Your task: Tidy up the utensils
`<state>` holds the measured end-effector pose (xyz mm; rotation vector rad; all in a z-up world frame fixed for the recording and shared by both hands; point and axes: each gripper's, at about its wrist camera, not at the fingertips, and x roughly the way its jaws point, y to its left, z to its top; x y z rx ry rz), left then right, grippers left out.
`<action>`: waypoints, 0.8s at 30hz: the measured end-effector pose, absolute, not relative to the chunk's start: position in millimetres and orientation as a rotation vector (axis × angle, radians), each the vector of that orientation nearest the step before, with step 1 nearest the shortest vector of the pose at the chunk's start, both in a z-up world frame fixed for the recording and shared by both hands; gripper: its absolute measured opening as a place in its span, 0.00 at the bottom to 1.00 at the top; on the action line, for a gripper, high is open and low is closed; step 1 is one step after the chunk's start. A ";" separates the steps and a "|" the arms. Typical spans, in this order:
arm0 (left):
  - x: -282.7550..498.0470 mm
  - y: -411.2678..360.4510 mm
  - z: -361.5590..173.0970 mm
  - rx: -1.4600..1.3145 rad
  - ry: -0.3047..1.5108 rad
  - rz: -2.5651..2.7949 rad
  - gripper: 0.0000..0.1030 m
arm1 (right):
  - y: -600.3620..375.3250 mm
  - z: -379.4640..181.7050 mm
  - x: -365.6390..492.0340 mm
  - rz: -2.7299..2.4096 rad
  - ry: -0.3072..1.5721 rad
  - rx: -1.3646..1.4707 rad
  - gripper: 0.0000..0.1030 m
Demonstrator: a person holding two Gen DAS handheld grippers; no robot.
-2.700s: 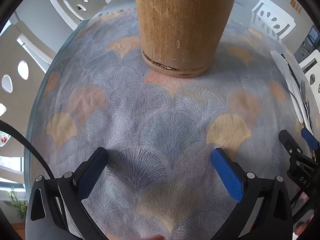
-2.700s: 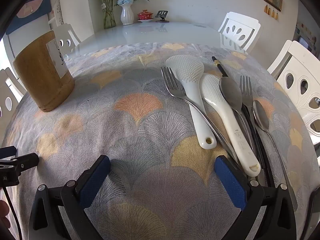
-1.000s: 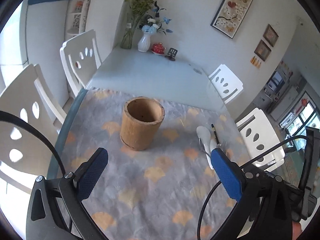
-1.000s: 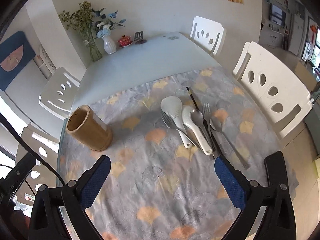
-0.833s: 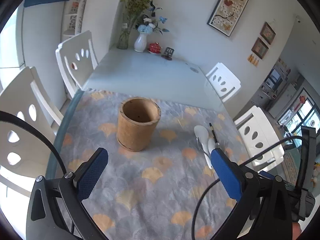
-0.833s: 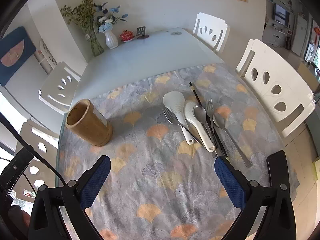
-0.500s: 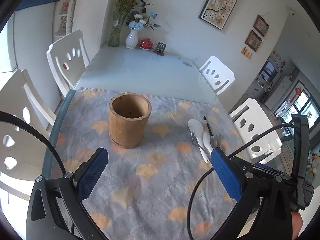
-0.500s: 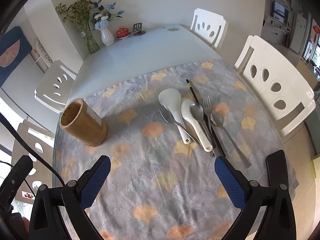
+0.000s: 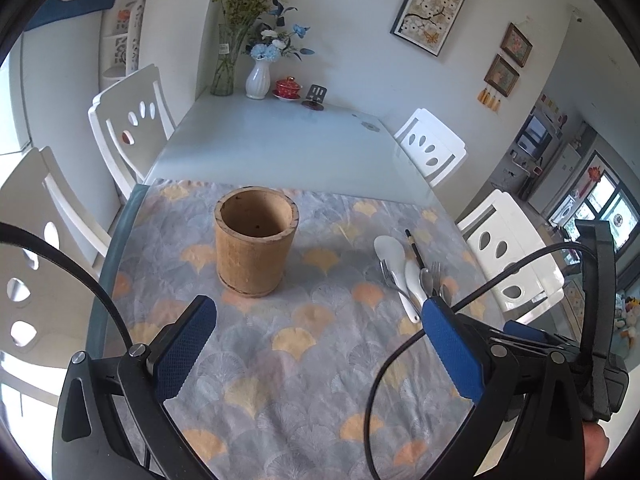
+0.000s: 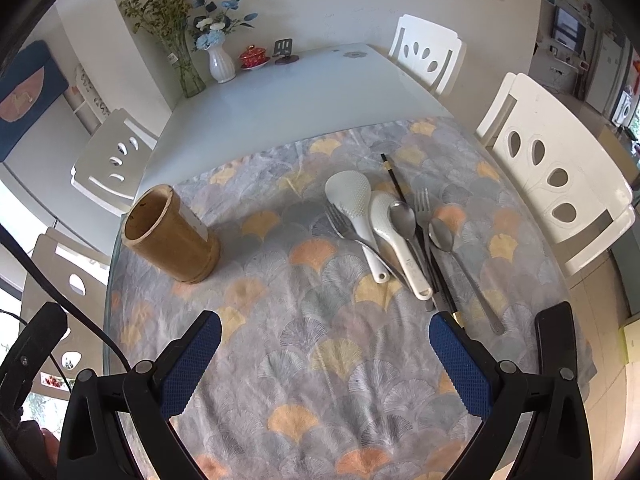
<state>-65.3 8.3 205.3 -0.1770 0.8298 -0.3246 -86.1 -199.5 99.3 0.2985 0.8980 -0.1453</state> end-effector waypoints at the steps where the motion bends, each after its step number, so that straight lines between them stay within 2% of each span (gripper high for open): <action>1: -65.3 7.2 205.8 -0.174 0.831 -0.326 0.99 | -197.7 98.9 -85.7 -0.142 0.901 0.294 1.00; 24: -68.5 -5.0 207.8 -0.065 0.814 -0.328 0.99 | -199.1 114.6 -92.9 -0.168 0.812 0.304 1.00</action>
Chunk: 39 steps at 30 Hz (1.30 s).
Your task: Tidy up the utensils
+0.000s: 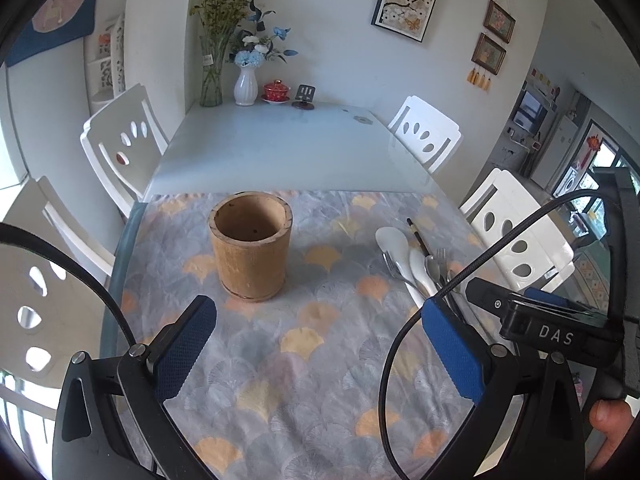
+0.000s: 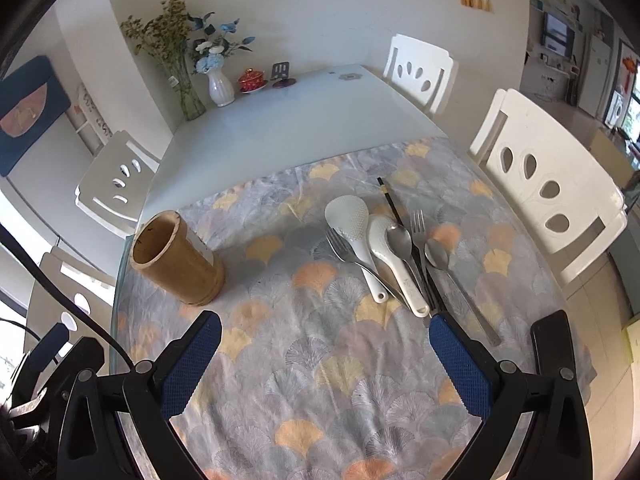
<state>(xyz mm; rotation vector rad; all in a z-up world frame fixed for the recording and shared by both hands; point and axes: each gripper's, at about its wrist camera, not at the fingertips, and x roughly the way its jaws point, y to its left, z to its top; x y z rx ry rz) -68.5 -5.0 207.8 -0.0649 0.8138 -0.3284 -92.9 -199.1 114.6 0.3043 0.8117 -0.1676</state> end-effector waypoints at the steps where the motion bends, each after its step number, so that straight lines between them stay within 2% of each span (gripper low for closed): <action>1: -68.3 -5.3 207.2 -0.056 0.819 -0.325 0.99 | -196.9 115.7 -93.1 -0.164 0.808 0.293 1.00; 28: -70.8 3.6 211.4 -0.049 0.782 -0.293 0.99 | -188.1 120.2 -94.4 -0.193 0.794 0.237 1.00; 39: -67.4 6.9 209.6 -0.025 0.772 -0.249 0.99 | -259.4 136.8 -123.4 -0.361 0.608 0.341 1.00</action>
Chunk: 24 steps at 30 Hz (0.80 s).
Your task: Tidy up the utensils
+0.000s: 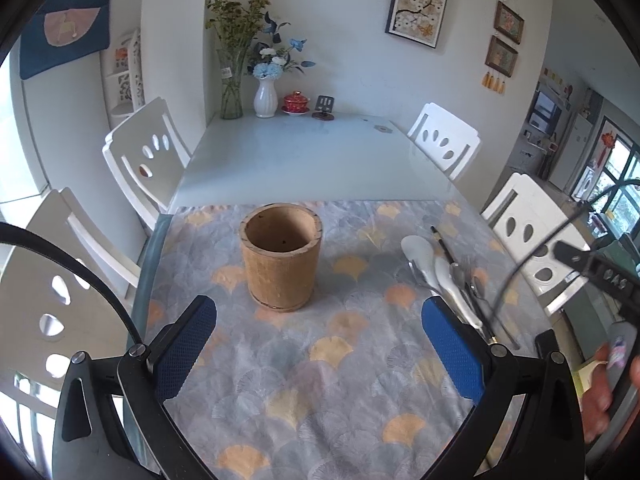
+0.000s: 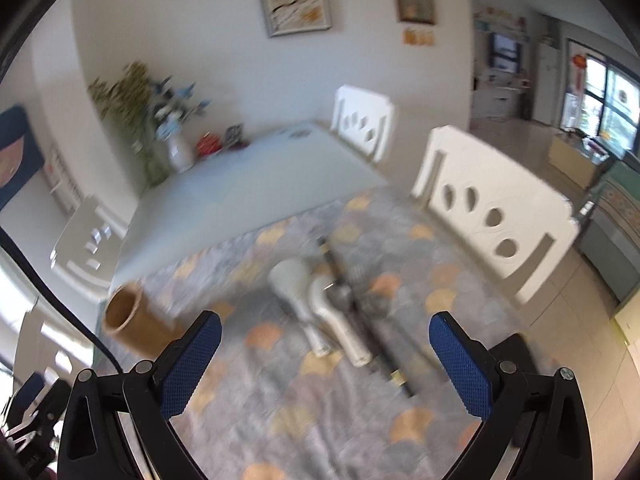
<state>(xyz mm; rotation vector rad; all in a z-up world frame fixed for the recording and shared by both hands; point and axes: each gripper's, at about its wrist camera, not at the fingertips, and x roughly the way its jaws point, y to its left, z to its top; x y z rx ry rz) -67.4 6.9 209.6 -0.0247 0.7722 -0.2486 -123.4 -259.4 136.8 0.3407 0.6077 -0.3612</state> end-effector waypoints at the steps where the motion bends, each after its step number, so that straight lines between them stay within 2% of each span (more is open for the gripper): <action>1: -65.4 7.9 208.4 -0.025 0.776 -0.242 0.99 | -270.9 136.4 -125.9 -0.382 0.599 0.342 1.00; 10: -41.6 12.5 198.9 -0.070 0.797 -0.144 0.99 | -334.4 129.7 -124.4 -0.455 0.634 0.386 1.00; 16: -30.4 5.0 197.3 -0.093 0.798 -0.111 0.99 | -334.7 124.8 -99.3 -0.381 0.693 0.370 1.00; 24: -6.5 0.9 133.4 -0.056 0.788 -0.053 0.99 | -299.6 122.6 -55.5 -0.229 0.753 0.286 1.00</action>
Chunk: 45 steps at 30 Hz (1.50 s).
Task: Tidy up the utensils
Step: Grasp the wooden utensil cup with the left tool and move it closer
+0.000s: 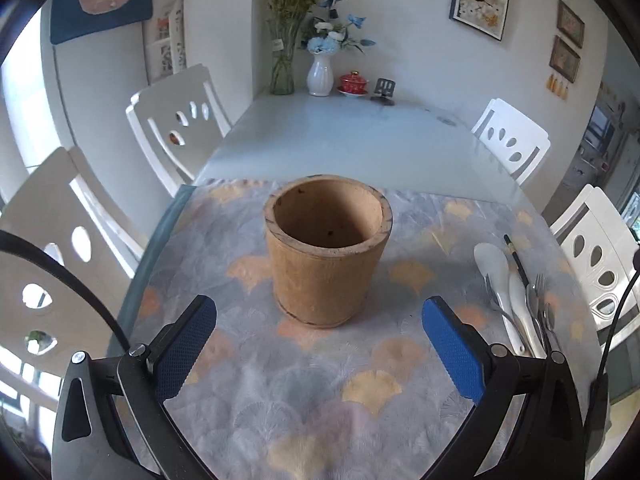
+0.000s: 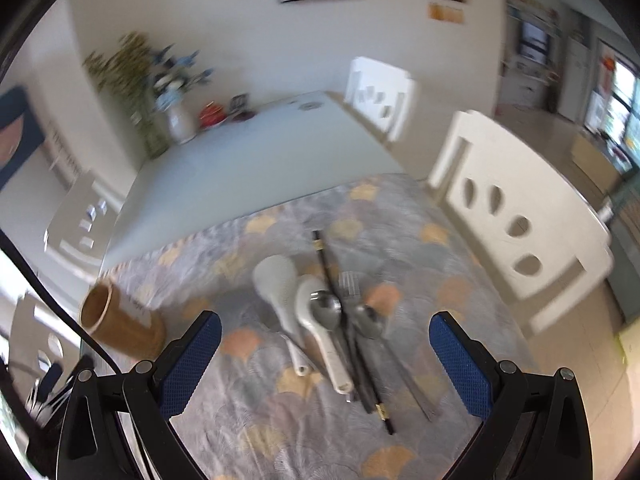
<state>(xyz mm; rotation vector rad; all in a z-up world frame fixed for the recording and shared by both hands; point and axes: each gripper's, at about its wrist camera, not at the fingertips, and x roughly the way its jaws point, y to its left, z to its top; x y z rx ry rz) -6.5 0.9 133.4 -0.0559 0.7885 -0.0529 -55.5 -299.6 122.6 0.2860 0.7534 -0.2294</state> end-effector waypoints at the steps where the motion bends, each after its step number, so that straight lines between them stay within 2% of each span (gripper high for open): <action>1: -6.3 0.1 132.6 -0.047 0.772 -0.050 0.99 | -291.2 121.4 -48.7 -0.201 0.763 0.256 1.00; 12: 32.0 -14.2 73.3 0.056 0.781 -0.024 0.99 | -245.5 100.8 16.6 -0.082 0.861 0.119 1.00; 21: 53.9 -19.7 55.3 0.080 0.754 -0.007 0.99 | -228.6 70.5 42.3 -0.069 0.953 0.065 1.00; 34: 68.9 -22.0 55.2 0.130 0.719 -0.062 0.94 | -228.8 52.8 55.0 -0.101 1.003 0.072 1.00; 45: 18.1 -23.9 63.2 0.199 0.742 -0.155 0.94 | -233.3 61.4 33.7 -0.126 0.977 0.090 1.00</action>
